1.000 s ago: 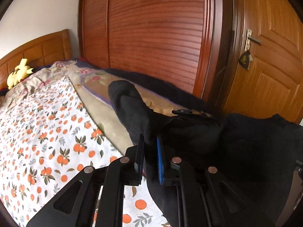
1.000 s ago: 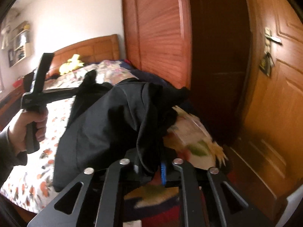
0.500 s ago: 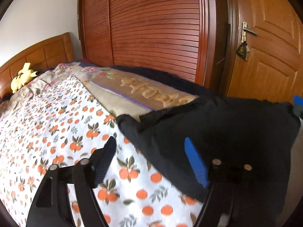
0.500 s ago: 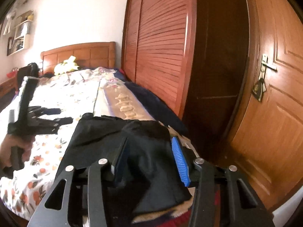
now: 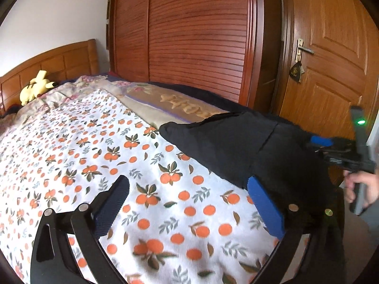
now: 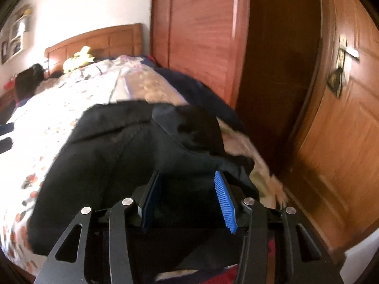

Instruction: Fold large clothes

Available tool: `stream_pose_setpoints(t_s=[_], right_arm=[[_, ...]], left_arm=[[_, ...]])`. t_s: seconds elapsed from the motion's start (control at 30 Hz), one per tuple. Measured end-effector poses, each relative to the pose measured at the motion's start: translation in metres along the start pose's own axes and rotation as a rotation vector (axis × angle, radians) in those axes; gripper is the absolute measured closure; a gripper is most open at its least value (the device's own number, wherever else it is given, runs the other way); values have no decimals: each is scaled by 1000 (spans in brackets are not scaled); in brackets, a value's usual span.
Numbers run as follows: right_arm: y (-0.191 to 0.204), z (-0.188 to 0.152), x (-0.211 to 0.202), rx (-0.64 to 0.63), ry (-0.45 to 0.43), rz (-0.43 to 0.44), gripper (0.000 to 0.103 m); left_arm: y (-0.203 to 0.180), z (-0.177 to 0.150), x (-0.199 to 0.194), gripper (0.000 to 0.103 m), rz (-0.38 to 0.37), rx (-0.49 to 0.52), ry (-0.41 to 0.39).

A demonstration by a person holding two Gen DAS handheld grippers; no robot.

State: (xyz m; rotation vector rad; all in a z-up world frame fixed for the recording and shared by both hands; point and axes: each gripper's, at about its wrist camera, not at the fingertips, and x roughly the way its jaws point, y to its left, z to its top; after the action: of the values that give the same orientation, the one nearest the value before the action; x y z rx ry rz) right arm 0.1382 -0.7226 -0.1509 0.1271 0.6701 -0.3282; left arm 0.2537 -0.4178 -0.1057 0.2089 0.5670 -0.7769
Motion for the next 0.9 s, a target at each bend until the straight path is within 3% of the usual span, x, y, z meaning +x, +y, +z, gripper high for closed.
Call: stream_pose_setpoints(t_s=[0.3, 0.37, 0.5, 0.67, 0.9], right_arm=[[12, 9, -32, 36, -33, -22, 58], [22, 10, -48, 26, -54, -15, 46], [47, 10, -73, 2, -80, 24, 40], [94, 3, -99, -28, -105, 89, 18], [167, -13, -125, -65, -120, 221, 7]], left_arm=[[5, -10, -67, 2, 56, -5, -25], [6, -13, -82, 2, 74, 3, -31], [11, -21, -114, 2, 107, -6, -34], [17, -36, -154, 2, 148, -13, -28], [35, -61, -212, 2, 213, -65, -26]])
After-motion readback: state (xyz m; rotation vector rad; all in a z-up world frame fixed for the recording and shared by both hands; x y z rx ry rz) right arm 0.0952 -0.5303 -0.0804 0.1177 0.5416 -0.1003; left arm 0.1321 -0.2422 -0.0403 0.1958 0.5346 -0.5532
